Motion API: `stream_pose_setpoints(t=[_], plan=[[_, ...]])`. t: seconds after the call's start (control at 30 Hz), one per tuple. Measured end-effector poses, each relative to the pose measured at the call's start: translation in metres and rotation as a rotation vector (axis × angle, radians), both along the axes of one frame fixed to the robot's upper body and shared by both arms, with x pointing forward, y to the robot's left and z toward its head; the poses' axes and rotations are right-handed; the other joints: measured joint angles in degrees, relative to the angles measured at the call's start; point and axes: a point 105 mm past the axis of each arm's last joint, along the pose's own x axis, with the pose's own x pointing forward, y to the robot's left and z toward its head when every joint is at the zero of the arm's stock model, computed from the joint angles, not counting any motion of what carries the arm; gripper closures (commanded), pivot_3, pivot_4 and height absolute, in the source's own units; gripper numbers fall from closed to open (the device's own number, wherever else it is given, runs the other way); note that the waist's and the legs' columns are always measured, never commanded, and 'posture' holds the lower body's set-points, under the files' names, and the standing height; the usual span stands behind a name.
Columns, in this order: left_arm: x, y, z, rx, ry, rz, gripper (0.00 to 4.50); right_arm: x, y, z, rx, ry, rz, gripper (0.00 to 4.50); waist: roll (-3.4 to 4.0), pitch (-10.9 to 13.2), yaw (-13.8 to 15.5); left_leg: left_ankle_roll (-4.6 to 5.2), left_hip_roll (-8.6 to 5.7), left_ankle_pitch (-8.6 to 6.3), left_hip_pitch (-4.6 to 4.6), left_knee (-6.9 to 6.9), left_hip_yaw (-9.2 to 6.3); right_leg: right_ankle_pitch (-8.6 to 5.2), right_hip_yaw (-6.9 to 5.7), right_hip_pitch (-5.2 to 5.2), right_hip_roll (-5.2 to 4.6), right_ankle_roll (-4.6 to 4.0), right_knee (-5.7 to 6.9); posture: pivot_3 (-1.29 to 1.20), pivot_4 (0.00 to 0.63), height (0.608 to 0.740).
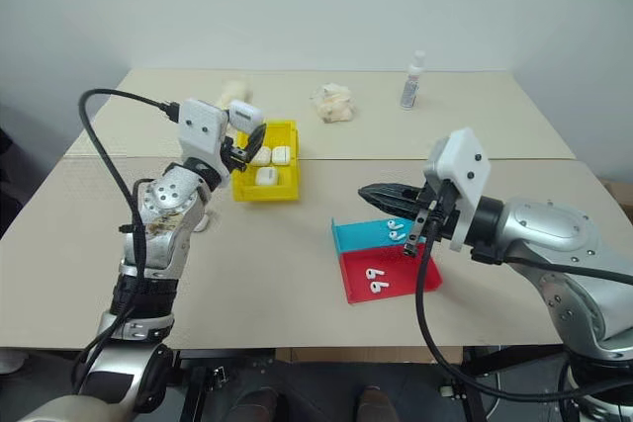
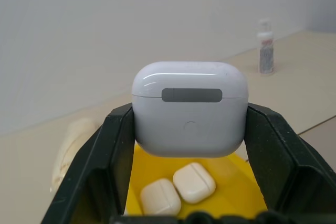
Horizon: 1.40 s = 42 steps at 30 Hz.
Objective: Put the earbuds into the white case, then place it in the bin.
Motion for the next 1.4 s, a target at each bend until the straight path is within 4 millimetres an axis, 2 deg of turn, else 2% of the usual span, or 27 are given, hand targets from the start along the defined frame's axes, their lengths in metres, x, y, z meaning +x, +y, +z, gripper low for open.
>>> stream_pose_setpoints(t=[0.17, 0.37, 0.4, 0.5, 0.6, 0.77, 0.87, 1.0, 1.2, 1.4], plan=[[0.024, -0.016, -0.013, 0.062, 0.035, 0.015, 1.71, -0.002, -0.005, -0.004, -0.021, 0.0, -0.058, 4.44, -0.01, 0.0, 0.58, -0.01, -0.04, 0.01, 0.01, 0.02, 0.1, 0.0, -0.01, 0.01, -0.02, 0.0, -0.02, 0.0, 0.15, 0.74], [0.047, -0.014, -0.032, 0.096, 0.081, 0.08, 1.71, -0.008, -0.008, -0.008, -0.027, 0.001, -0.109, 4.44, -0.02, -0.01, 0.6, -0.01, -0.03, 0.0, -0.09, -0.01, 0.32, 0.01, -0.04, -0.05, -0.02, 0.01, 0.02, 0.0, 0.15, 0.74], [0.048, -0.013, -0.036, 0.096, 0.095, 0.083, 0.99, -0.01, -0.008, -0.01, -0.029, 0.008, -0.109, 4.5, -0.02, -0.01, 0.59, -0.01, -0.03, 0.0, -0.1, 0.0, 0.39, 0.01, -0.03, -0.06, -0.02, 0.01, 0.03, 0.0, 0.15, 0.74], [0.051, -0.014, -0.05, 0.088, 0.136, 0.078, 0.18, -0.011, -0.01, -0.015, -0.046, 0.029, -0.122, 4.5, -0.02, -0.01, 0.64, -0.01, -0.04, 0.01, -0.11, 0.04, 0.41, 0.02, -0.03, -0.05, -0.04, 0.03, 0.01, 0.0, 0.15, 0.74], [0.053, -0.016, -0.053, 0.076, 0.156, 0.079, 0.06, -0.011, -0.012, -0.015, -0.065, 0.027, -0.126, 4.5, -0.03, -0.01, 0.68, -0.01, -0.04, 0.01, -0.11, 0.04, 0.41, 0.02, -0.05, -0.06, -0.03, 0.03, 0.01, 0.0, 0.15, 0.74], [0.051, -0.017, -0.044, 0.073, 0.114, 0.066, 0.06, -0.011, -0.014, -0.015, -0.088, 0.035, -0.122, 4.5, -0.03, -0.01, 0.57, -0.01, -0.03, 0.01, -0.13, 0.02, 0.42, 0.02, -0.04, -0.05, -0.03, 0.04, 0.03, 0.0, 0.15, 0.74], [0.038, -0.02, -0.033, 0.061, 0.057, -0.023, 0.06, -0.01, -0.015, -0.016, -0.09, 0.047, -0.115, 4.5, -0.02, -0.01, 0.5, -0.02, -0.02, 0.01, -0.14, 0.01, 0.42, 0.02, -0.03, -0.07, -0.03, 0.04, 0.05, 0.0, 0.15, 0.74], [-0.006, -0.023, -0.028, 0.011, 0.059, -0.339, 0.06, -0.012, -0.023, -0.02, -0.133, 0.068, -0.107, 4.5, -0.01, -0.02, 0.0, -0.04, 0.03, 0.02, -0.13, -0.01, 0.35, 0.02, -0.01, -0.1, -0.01, 0.03, 0.05, 0.0, 0.15, 0.74], [-0.065, -0.007, -0.018, 0.14, 0.088, -0.594, 0.06, -0.02, -0.055, -0.022, -0.244, 0.095, -0.114, 4.5, 0.01, -0.03, -0.07, -0.02, 0.04, 0.01, 0.11, 0.02, 0.33, 0.02, 0.02, 0.11, -0.01, 0.03, -0.04, 0.0, 0.15, 0.74], [-0.101, 0.011, -0.012, 0.191, 0.154, -0.716, 0.06, -0.027, -0.082, -0.02, -0.339, 0.09, -0.098, 4.5, 0.03, -0.04, -0.19, 0.02, 0.08, -0.01, 0.34, -0.01, 0.32, 0.0, 0.01, 0.37, 0.03, 0.02, -0.13, 0.0, 0.15, 0.74]])
